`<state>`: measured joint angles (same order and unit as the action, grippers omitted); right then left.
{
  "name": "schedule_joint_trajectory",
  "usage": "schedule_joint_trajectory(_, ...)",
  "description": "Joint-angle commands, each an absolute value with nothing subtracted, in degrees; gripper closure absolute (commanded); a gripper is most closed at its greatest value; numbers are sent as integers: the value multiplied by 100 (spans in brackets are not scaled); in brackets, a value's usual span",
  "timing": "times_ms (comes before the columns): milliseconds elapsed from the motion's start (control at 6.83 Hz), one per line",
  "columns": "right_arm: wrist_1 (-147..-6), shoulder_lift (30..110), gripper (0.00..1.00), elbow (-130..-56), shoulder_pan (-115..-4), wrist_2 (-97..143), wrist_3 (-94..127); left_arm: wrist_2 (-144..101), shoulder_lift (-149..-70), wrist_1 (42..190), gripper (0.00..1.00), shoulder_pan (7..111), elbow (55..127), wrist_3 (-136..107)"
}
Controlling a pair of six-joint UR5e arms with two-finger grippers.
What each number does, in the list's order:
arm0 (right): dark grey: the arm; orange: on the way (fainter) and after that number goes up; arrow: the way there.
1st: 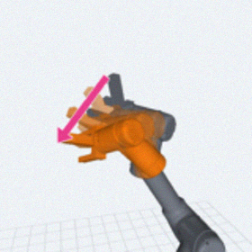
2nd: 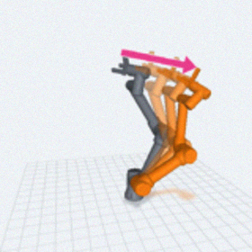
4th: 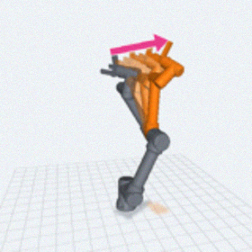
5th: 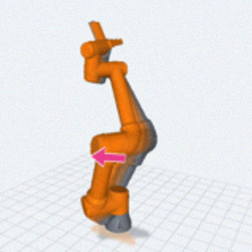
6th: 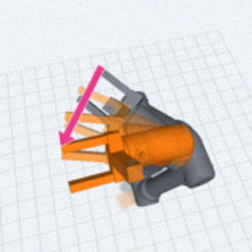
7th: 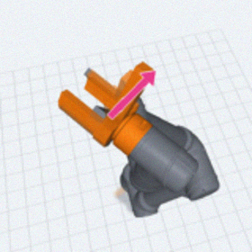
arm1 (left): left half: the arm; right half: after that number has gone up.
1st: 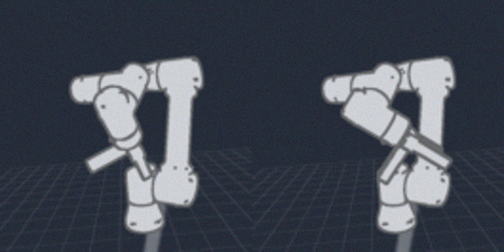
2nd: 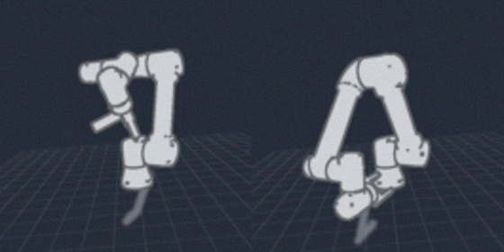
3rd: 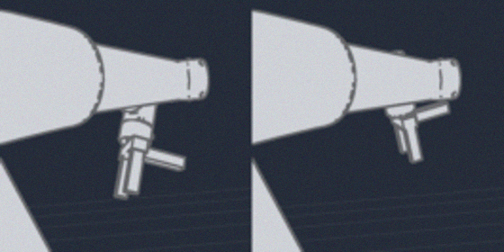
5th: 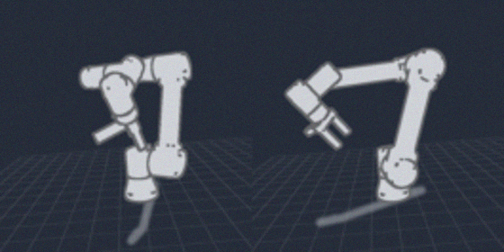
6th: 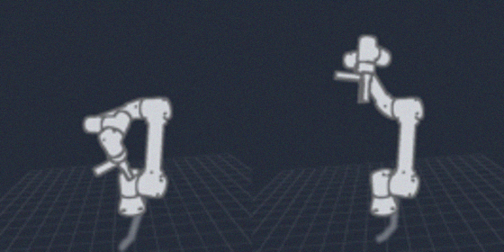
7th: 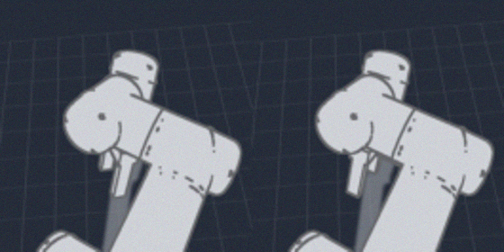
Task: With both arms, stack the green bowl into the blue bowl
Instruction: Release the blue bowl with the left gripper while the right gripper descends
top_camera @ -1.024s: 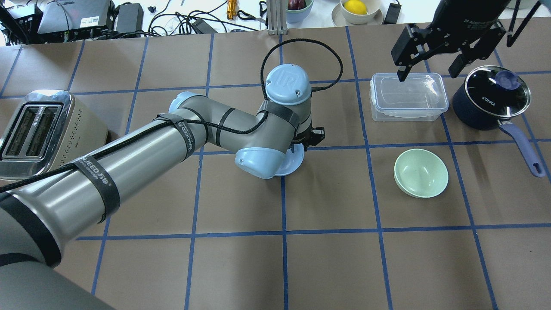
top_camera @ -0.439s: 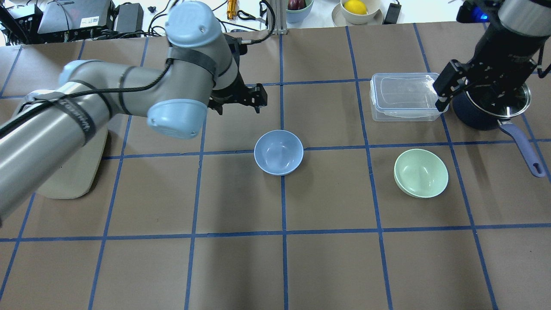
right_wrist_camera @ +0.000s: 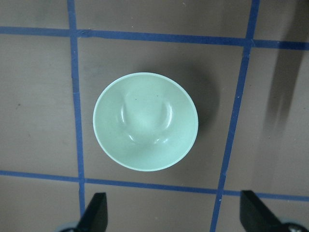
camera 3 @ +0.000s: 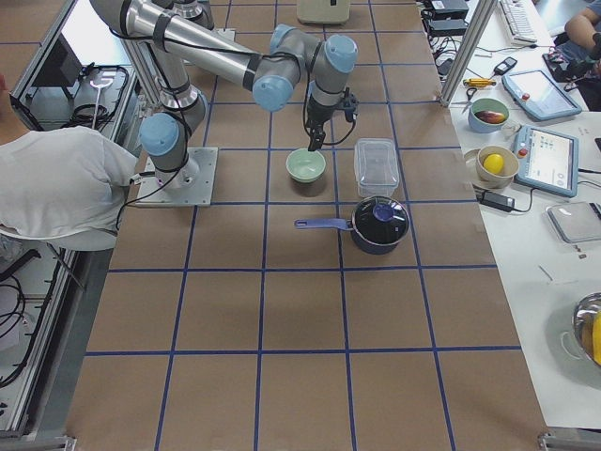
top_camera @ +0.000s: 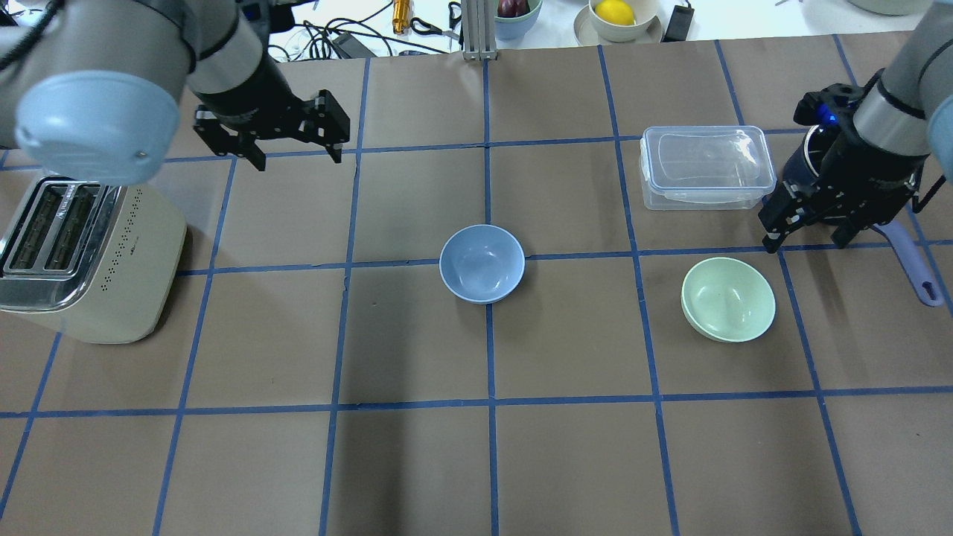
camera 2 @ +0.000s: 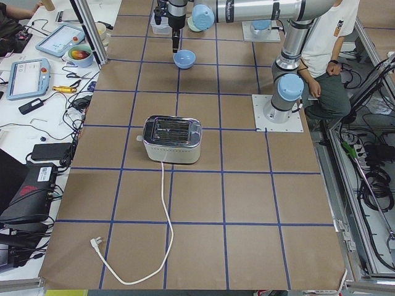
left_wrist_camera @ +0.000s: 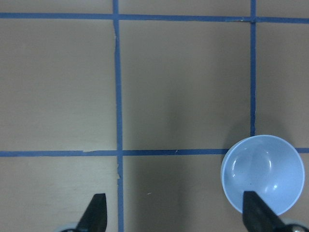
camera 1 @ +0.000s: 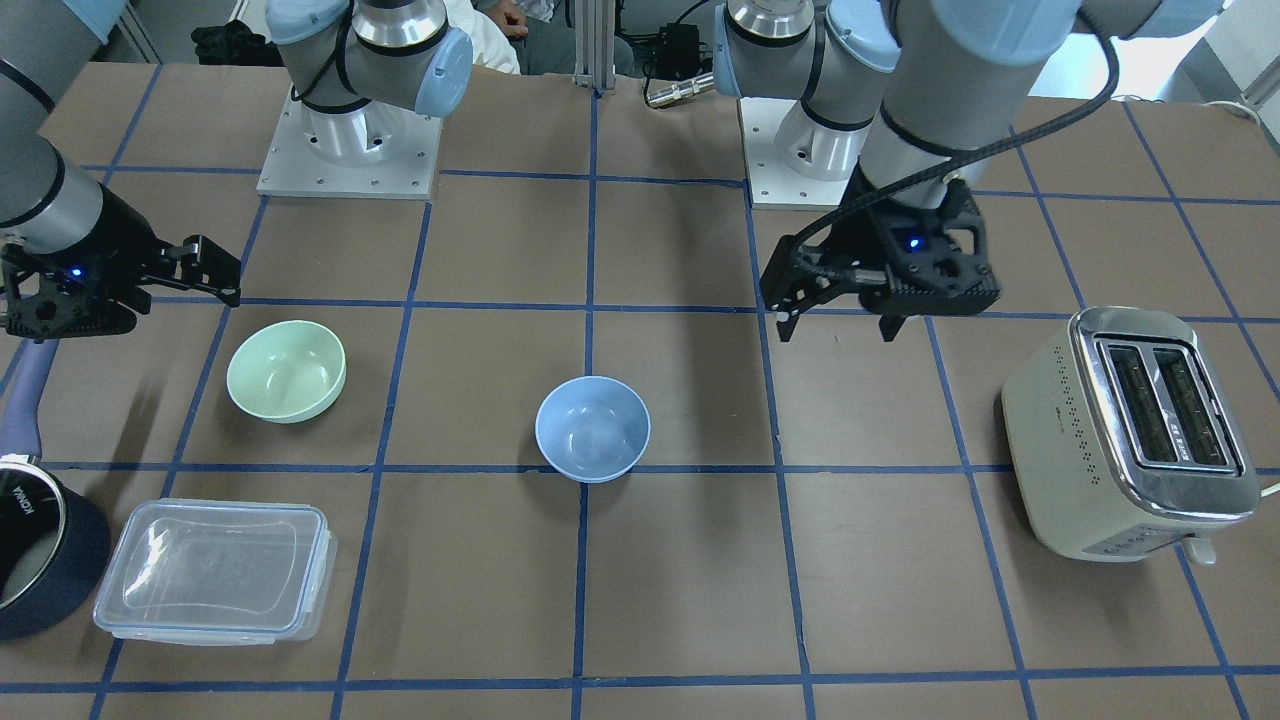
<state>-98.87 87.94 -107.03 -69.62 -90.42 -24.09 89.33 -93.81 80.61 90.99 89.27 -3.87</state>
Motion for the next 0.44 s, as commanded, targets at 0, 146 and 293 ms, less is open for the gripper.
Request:
schedule_joint_trajectory(0, -11577, 8746, 2, -11870, -6628, -9027, -2566, 9194, -9482, 8507, 0, 8982, 8465, -298)
schedule_joint_trajectory(146, -11880, 8475, 2, -12022, -6618, -8965, -2471, 9176, -9562, 8429, 0, 8974, 8333, -290)
schedule_joint_trajectory(293, -12048, 8307, 2, -12041, -6618, -8956, -2426, 9254, -9562, 8638, 0, 8965, 8254, -307)
